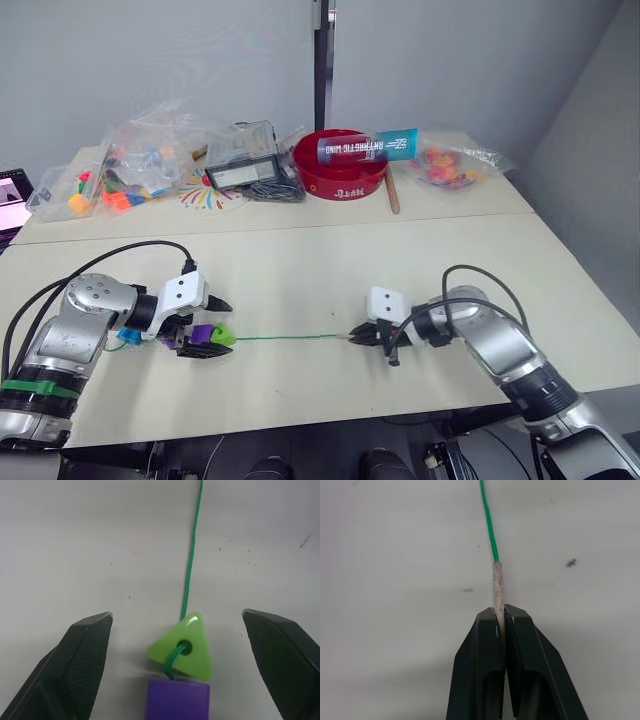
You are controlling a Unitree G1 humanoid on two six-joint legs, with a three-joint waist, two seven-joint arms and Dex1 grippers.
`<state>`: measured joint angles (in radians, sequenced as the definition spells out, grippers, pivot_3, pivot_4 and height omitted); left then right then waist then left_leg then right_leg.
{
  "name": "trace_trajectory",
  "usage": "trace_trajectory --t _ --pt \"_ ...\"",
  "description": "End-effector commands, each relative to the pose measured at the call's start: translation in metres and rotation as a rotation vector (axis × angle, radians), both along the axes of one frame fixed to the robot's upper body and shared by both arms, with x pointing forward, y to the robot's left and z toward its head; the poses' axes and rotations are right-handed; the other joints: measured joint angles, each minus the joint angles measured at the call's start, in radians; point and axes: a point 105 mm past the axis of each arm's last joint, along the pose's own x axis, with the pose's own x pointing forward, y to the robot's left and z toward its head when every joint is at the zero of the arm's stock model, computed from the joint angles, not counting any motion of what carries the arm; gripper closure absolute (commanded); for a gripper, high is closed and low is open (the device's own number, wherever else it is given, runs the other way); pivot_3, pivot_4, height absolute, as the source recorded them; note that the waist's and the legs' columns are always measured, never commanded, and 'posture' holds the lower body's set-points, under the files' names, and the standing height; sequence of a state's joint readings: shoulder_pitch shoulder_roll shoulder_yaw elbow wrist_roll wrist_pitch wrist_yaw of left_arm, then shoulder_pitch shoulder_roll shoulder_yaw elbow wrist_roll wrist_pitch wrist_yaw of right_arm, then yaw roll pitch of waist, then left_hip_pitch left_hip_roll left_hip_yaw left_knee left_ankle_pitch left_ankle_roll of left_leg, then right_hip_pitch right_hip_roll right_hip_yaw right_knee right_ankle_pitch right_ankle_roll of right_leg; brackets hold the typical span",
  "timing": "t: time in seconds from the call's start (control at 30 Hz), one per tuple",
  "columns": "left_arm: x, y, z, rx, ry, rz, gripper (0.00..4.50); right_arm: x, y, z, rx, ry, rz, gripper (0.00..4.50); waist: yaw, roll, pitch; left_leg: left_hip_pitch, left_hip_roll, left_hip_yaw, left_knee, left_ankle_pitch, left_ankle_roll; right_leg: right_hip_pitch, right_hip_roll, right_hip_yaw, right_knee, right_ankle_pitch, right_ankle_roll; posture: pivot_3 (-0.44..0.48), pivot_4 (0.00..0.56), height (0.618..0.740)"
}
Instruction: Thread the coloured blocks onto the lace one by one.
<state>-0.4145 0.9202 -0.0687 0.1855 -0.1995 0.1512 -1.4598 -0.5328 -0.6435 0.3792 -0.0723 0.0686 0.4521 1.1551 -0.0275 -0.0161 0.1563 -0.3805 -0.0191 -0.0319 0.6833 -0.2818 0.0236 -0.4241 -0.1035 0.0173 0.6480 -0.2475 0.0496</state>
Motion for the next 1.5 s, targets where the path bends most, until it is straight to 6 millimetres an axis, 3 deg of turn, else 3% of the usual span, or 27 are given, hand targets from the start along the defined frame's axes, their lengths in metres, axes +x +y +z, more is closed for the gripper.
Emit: trace_trajectory --t 0.03,0.3,0.53,0.67,0.9,1.03,1.13,1.33,1.5 --pt "-0.001 0.004 0.01 0.026 -0.018 -0.026 0.14 0.0 -0.008 0.008 0.016 -0.015 -0.02 4.5 0.002 0.0 0.0 0.0 0.0 0.0 0.0 0.0 0.0 0.0 0.0 0.0 0.0 0.0 0.0 0.0 0.15 0.74" --pt "-0.001 0.003 0.015 0.029 -0.025 -0.036 0.14 -0.003 -0.022 0.002 -0.001 0.0 -0.053 4.5 0.013 0.0 0.0 -0.001 0.0 0.001 0.0 0.0 0.0 0.0 -0.001 0.0 0.0 0.0 0.0 0.0 0.15 0.74" --pt "0.003 -0.001 0.034 0.093 -0.054 -0.065 0.14 -0.003 -0.02 0.007 0.014 -0.011 -0.063 4.5 0.014 -0.001 0.0 -0.002 0.0 0.0 0.002 0.0 0.0 0.0 -0.001 -0.001 0.0 0.0 0.0 0.0 0.15 0.74" --pt "0.003 -0.011 0.06 0.272 -0.042 -0.161 0.14 -0.004 -0.005 0.007 0.045 -0.008 -0.042 4.5 0.013 -0.005 0.003 -0.004 0.0 0.001 0.004 0.0 0.0 0.0 0.0 -0.004 0.0 0.0 0.0 0.0 0.15 0.74" --pt "0.013 -0.013 0.077 0.514 -0.034 -0.227 0.14 0.002 0.005 0.004 0.058 -0.01 -0.034 4.5 0.011 -0.005 0.003 -0.006 0.0 0.001 0.007 -0.001 0.002 0.0 0.002 -0.003 0.0 0.0 0.0 0.0 0.15 0.74" --pt "0.021 -0.033 0.089 0.585 0.038 -0.215 0.14 0.0 0.012 0.001 0.066 -0.009 -0.012 4.5 0.014 -0.007 0.004 -0.008 0.001 0.0 0.011 -0.002 0.004 0.0 0.003 -0.004 0.001 0.0 0.001 0.0 0.15 0.74" --pt "0.02 -0.04 0.089 0.64 0.081 -0.234 0.14 0.001 0.017 0.0 0.071 -0.013 -0.001 4.5 0.012 -0.007 0.004 -0.008 0.0 -0.003 0.012 -0.003 0.005 0.0 0.003 -0.003 0.001 0.0 0.001 0.0 0.15 0.74" --pt "0.017 -0.047 0.064 0.773 0.132 -0.302 0.14 0.002 0.026 0.002 0.094 -0.016 0.0 4.5 0.004 -0.007 0.005 -0.008 0.001 -0.005 0.012 -0.004 0.006 -0.001 0.004 -0.002 0.001 0.0 0.001 0.0 0.15 0.74" --pt "0.013 -0.059 0.056 0.783 0.165 -0.328 0.14 0.001 0.028 0.001 0.102 -0.014 -0.002 4.5 0.007 -0.007 0.005 -0.008 0.001 -0.005 0.013 -0.004 0.006 -0.001 0.004 -0.002 0.001 0.0 0.001 0.0 0.15 0.74"
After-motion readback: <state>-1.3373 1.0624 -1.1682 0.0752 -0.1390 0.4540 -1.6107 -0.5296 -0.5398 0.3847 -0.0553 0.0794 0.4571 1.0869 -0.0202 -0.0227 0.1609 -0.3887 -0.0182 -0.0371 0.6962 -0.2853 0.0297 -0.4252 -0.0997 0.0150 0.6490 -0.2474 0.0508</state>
